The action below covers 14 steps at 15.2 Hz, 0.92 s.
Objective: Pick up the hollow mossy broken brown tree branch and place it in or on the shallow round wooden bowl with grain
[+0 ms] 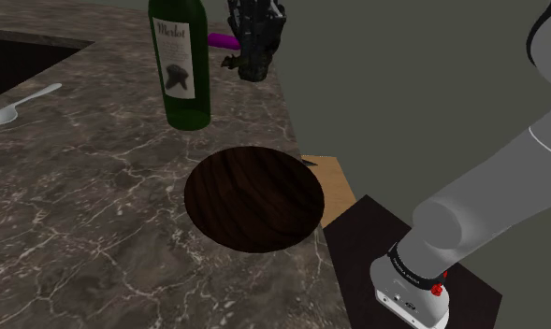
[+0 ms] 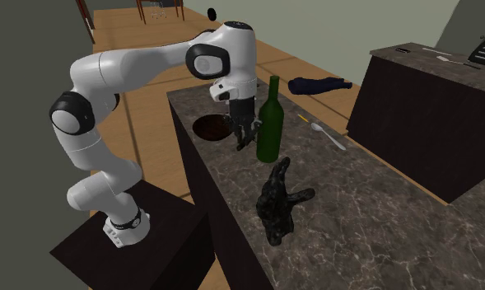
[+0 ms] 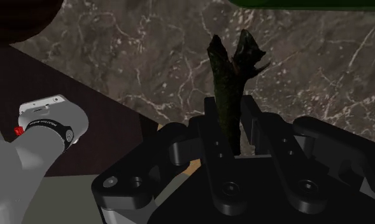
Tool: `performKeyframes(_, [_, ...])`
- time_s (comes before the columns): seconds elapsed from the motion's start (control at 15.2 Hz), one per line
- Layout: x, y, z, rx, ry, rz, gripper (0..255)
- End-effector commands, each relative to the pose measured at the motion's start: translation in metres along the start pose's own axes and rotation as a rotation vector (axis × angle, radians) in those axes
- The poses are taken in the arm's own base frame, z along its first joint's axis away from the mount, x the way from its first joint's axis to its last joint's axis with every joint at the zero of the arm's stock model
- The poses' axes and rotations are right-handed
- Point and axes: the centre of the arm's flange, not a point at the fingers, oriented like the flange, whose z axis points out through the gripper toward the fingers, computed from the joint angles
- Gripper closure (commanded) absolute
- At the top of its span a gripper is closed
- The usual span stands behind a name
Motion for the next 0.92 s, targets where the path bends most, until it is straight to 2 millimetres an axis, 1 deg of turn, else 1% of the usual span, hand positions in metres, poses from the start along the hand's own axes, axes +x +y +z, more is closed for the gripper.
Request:
performKeyframes(0.0, [-0.015, 0.021, 0.000, 0.000, -0.001, 0.000, 255])
performKeyframes(0.86, [-0.105, 0.167, -0.007, 0.000, -0.001, 0.000, 255])
